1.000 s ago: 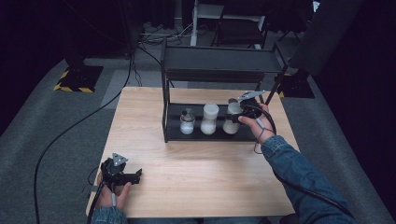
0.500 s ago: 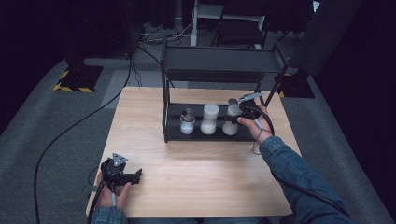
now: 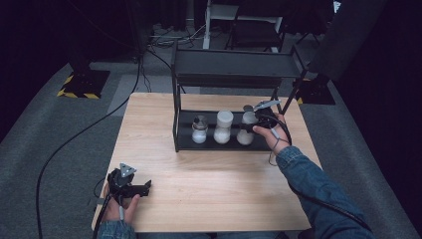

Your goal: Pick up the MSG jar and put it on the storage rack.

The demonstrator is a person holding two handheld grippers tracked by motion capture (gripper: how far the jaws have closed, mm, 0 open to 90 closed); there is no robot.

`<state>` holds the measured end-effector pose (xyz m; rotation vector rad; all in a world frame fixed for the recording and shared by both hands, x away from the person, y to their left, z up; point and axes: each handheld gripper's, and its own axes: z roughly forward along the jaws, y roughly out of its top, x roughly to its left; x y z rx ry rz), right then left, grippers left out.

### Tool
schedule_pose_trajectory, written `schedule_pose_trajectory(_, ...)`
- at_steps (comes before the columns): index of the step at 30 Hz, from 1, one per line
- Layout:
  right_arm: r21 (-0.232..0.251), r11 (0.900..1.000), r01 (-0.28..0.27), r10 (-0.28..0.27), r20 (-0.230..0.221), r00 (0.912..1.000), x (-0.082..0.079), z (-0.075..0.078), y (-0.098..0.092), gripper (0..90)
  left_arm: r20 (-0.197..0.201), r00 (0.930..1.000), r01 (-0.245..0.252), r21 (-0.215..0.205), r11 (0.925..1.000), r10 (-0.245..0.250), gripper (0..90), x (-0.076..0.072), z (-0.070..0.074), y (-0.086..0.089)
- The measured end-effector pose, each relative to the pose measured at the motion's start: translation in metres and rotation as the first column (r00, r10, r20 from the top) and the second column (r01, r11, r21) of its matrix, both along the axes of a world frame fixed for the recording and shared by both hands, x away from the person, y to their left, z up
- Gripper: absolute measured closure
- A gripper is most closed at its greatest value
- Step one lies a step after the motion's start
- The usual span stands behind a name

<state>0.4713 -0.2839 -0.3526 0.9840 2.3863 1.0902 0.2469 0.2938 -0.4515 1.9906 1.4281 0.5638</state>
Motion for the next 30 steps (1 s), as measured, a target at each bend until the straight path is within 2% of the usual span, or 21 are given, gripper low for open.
schedule_pose_trajectory(4, 0.025, 1.0, 0.015, -0.015, -0.018, 0.9997, 0.001, -0.001, -0.002, 21.6, -0.001, 1.0, 0.0, 0.0, 1.0, 0.0, 0.6, 0.0, 0.0, 0.0)
schedule_pose_trajectory(8, 0.046, 0.999, 0.023, -0.022, -0.012, 0.9997, -0.002, 0.001, -0.004, 16.1, 0.0, 1.0, -0.002, -0.001, 1.0, 0.002, 0.6, 0.0, 0.0, 0.0)
schedule_pose_trajectory(16, 0.075, 0.997, 0.023, -0.023, 0.008, 0.9997, -0.014, 0.016, -0.01, 13.8, 0.0, 1.0, -0.003, -0.002, 1.0, 0.003, 0.6, 0.0, 0.0, -0.001)
schedule_pose_trajectory(19, 0.071, 0.997, 0.019, -0.021, 0.035, 0.9992, -0.021, 0.021, -0.012, 13.7, -0.001, 1.0, -0.001, 0.0, 1.0, 0.001, 0.6, 0.0, 0.0, 0.0)
schedule_pose_trajectory(30, 0.104, 0.995, -0.004, -0.003, 0.068, 0.9977, -0.05, 0.032, -0.029, 13.7, 0.0, 1.0, -0.002, -0.001, 1.0, 0.002, 0.5, 0.0, 0.0, 0.0)
